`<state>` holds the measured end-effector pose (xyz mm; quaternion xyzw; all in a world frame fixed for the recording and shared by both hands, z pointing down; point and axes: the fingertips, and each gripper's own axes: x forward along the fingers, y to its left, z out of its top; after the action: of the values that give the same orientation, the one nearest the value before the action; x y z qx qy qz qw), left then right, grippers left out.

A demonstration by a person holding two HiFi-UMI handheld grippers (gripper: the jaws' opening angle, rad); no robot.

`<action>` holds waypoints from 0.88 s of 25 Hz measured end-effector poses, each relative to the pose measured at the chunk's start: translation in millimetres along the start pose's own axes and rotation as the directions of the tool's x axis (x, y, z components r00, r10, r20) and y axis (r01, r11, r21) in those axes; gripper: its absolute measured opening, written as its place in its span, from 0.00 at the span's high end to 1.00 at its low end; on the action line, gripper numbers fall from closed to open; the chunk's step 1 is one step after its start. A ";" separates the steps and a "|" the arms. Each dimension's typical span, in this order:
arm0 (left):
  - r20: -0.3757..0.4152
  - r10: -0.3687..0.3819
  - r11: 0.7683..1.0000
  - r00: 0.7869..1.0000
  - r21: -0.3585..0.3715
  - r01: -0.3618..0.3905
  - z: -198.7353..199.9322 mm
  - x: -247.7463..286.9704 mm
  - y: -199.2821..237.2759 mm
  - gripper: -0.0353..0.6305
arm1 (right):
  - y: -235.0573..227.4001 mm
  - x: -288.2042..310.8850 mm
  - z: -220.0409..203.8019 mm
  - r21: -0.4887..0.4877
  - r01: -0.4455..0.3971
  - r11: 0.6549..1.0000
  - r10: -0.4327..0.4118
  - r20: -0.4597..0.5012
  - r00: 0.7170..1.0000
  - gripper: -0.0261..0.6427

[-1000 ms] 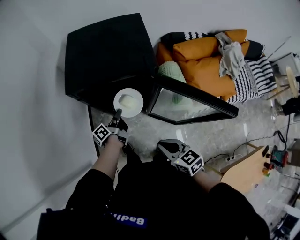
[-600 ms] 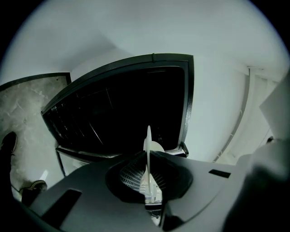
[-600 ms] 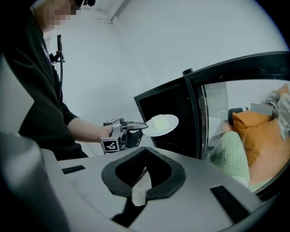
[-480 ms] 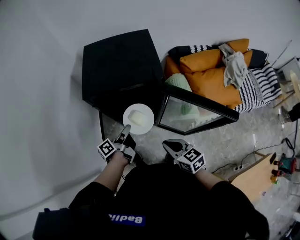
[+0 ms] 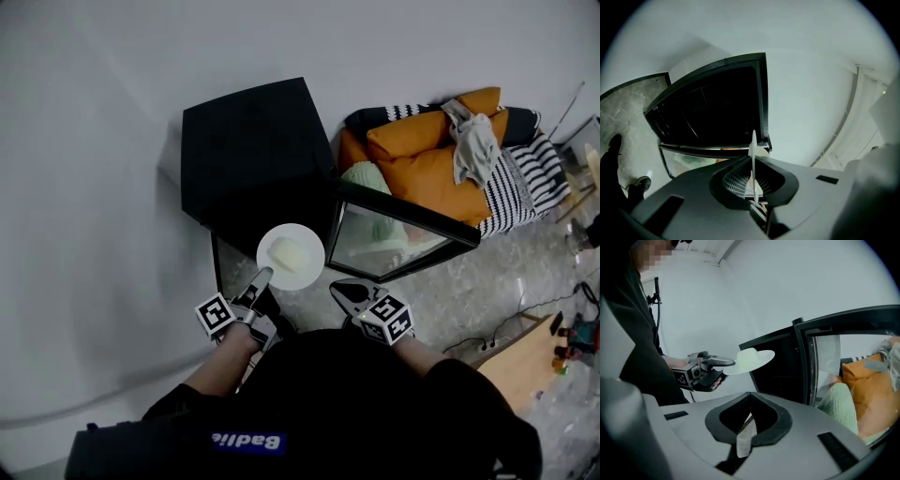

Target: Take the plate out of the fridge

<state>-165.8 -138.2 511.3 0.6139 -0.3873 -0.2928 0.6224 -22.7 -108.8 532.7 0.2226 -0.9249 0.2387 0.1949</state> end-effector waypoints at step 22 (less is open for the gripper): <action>-0.043 -0.046 0.999 0.998 0.019 0.047 -29.9 -6.6 -30.5 0.91 | 4.8 -7.2 17.3 -0.062 -0.016 0.998 0.019 0.045 0.999 0.95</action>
<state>-140.8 -118.8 481.9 0.6350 -0.3625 -0.2900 0.6174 -23.6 -111.8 513.6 0.2138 -0.9380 0.2065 0.1783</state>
